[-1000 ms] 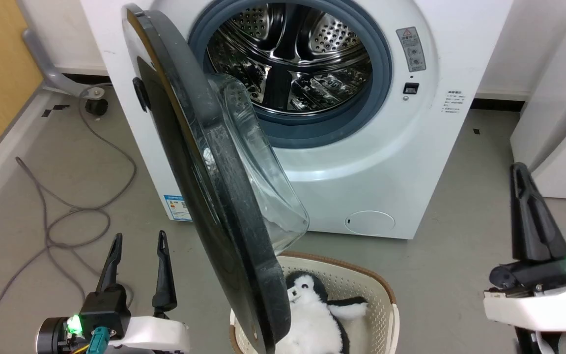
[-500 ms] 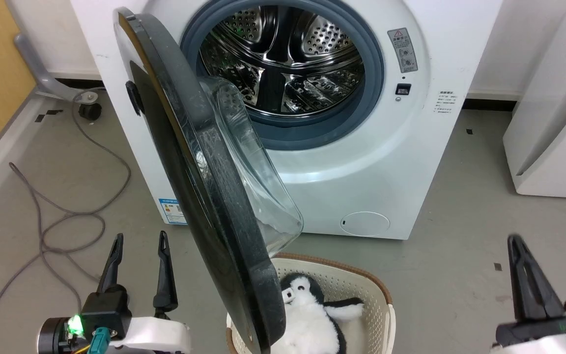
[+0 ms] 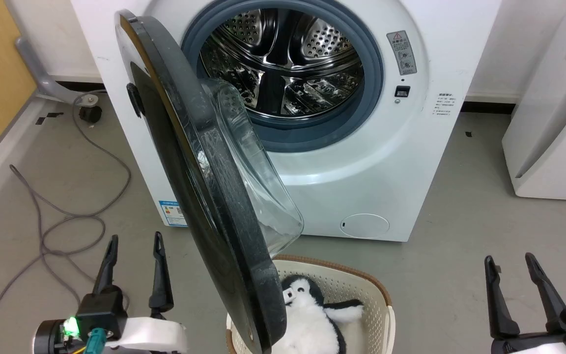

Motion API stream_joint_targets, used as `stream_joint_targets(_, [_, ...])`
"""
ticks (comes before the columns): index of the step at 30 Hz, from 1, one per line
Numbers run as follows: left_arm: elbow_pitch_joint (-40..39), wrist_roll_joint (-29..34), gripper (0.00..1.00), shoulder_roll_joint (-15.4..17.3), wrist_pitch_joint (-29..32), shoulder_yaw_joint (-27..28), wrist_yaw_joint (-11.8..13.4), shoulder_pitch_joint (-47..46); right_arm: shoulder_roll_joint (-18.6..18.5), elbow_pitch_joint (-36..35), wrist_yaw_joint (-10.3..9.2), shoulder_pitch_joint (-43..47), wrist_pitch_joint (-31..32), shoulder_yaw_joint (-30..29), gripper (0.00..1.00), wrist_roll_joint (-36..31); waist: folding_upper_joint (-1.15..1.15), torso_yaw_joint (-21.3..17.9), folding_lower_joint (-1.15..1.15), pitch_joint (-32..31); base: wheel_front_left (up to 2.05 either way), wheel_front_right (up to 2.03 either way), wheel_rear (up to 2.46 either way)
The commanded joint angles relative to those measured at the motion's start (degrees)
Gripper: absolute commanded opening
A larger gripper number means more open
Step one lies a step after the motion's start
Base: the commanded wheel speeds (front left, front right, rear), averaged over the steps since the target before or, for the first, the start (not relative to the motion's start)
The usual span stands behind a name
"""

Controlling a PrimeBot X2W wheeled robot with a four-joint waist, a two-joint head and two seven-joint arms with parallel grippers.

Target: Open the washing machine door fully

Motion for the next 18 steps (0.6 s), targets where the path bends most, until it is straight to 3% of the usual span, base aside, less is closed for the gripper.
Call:
stream_joint_targets(1, [-0.28,-0.06,1.0,0.05,-0.32,0.4,0.31,0.62,0.24,0.23,0.05,0.97,-0.25,0.03,1.0,-0.04,0.0,-0.05,0.0,-0.06,0.0,0.0,0.0])
stream_joint_targets(2, [-0.63,-0.32,0.15,0.05,-0.32,0.69,0.49,0.48,0.24,0.33,0.05,0.98,-0.25,0.03,1.0,-0.02,0.0,-0.09,0.0,-0.1,0.0,0.0,0.0])
stream_joint_targets(3, [-0.98,-0.31,0.0,0.05,-0.32,0.99,0.65,0.37,0.24,0.39,0.05,0.98,-0.25,0.04,1.0,0.0,0.0,-0.14,0.0,-0.14,0.0,0.0,0.0])
stream_joint_targets(11, [-8.33,1.7,0.0,0.71,-0.32,1.77,0.7,-3.15,0.24,-1.03,0.05,0.85,-0.25,-0.33,1.0,0.89,0.0,-0.17,0.0,-0.4,0.0,0.0,0.0])
stream_joint_targets(18, [-17.67,2.58,0.0,1.02,-0.32,-1.77,-1.19,-7.5,0.24,-1.45,0.05,1.05,-0.25,0.07,1.0,1.24,0.0,-0.13,0.0,-0.52,0.0,0.0,0.0])
